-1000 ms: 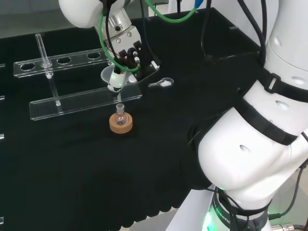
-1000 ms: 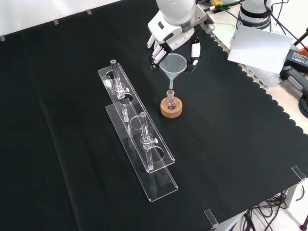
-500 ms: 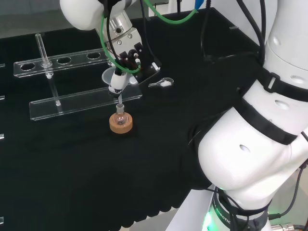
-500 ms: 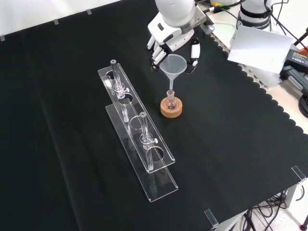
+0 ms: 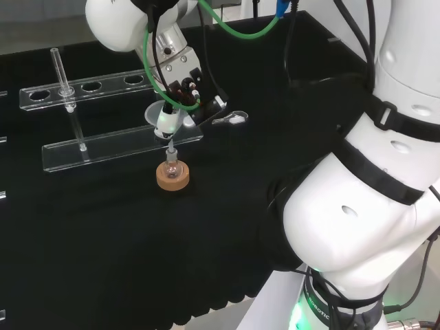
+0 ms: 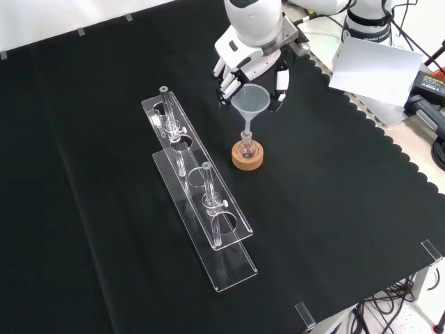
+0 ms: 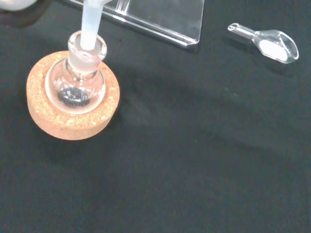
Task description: Place the funnel on the round-bottom flask.
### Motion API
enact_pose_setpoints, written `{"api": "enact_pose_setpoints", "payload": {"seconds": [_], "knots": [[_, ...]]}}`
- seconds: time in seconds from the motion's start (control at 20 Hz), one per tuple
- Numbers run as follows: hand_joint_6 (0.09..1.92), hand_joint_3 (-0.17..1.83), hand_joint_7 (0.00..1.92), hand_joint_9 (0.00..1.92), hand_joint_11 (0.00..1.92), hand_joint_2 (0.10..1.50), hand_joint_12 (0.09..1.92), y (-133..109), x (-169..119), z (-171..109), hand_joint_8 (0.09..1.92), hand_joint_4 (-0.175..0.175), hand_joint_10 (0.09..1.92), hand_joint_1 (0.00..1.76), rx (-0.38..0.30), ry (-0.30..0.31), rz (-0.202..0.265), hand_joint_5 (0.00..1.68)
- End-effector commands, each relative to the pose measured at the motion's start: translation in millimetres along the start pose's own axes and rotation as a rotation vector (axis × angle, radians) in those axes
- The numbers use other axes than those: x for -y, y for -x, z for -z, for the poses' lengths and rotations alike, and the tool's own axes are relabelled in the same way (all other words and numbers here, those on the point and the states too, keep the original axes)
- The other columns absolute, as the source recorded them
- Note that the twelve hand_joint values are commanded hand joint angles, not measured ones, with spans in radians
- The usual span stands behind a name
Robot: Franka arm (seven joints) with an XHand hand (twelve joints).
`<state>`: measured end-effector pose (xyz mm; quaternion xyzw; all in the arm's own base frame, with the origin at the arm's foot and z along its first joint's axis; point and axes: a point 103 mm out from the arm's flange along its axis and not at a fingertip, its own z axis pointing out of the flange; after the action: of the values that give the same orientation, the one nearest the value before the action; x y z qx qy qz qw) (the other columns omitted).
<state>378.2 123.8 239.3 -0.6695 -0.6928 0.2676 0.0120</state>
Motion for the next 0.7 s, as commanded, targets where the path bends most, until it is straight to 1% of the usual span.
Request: {"api": "enact_pose_setpoints", "payload": {"seconds": [0.05,0.3,0.7], "knots": [[0.77,0.58,0.77,1.08,0.75,0.75,1.2,0.0,-2.2,-4.7,0.75,-0.04,0.5,0.72,-0.007,-0.004,0.0,0.71],[0.77,0.58,0.77,1.08,0.75,0.75,1.2,-0.7,-3.4,-5.4,0.75,-0.042,0.5,0.72,0.001,0.005,-0.003,0.71],[0.77,0.58,0.76,1.08,0.75,0.75,1.19,-2.2,-5.9,-7.4,0.75,-0.043,0.5,0.72,-0.003,-0.008,-0.004,0.71]]}}
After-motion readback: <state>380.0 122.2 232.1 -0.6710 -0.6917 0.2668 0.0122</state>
